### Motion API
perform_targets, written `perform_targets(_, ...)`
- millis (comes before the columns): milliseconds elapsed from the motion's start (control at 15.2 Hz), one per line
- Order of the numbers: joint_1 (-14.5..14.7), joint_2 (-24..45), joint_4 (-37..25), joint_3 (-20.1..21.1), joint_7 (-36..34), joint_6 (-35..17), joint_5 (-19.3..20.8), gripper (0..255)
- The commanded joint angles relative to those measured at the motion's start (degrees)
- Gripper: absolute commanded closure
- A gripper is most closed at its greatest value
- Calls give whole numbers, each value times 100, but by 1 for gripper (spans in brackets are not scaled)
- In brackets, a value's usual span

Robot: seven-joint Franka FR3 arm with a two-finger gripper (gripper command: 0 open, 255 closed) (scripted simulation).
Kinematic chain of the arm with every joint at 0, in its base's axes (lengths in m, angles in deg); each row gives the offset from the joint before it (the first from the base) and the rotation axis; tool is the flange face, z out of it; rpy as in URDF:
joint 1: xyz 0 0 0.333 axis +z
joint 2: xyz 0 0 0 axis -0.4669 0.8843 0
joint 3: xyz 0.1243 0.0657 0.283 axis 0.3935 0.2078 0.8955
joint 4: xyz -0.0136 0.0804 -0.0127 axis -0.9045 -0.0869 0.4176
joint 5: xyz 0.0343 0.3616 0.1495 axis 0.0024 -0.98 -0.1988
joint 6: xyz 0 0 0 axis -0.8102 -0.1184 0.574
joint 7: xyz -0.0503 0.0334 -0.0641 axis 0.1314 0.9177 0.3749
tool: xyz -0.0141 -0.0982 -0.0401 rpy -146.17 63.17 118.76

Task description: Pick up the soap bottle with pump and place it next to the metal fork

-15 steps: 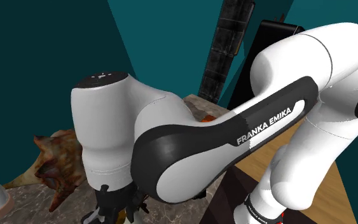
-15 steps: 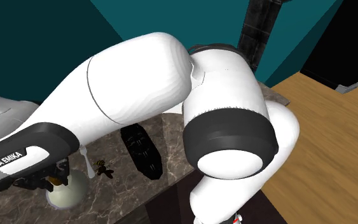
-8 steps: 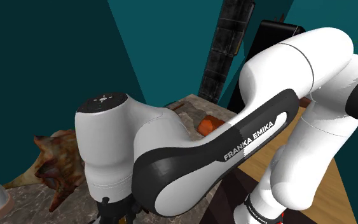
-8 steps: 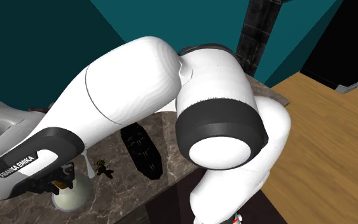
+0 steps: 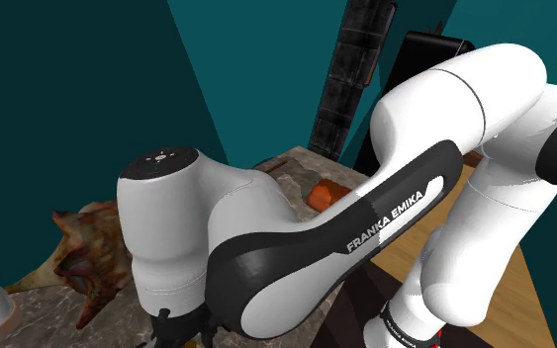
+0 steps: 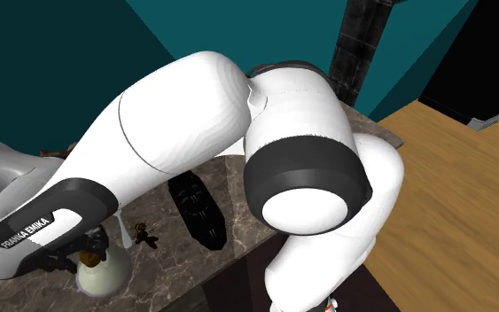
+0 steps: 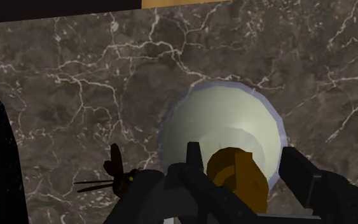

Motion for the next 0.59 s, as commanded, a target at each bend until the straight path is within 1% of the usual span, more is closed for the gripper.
perform_targets(0, 0, 0, -1, 0, -1, -1, 1, 0)
perform_targets(264, 0, 1, -2, 0, -1, 0, 1, 0)
perform_targets(528, -85, -304, -520, -31, 172, 730, -223, 0)
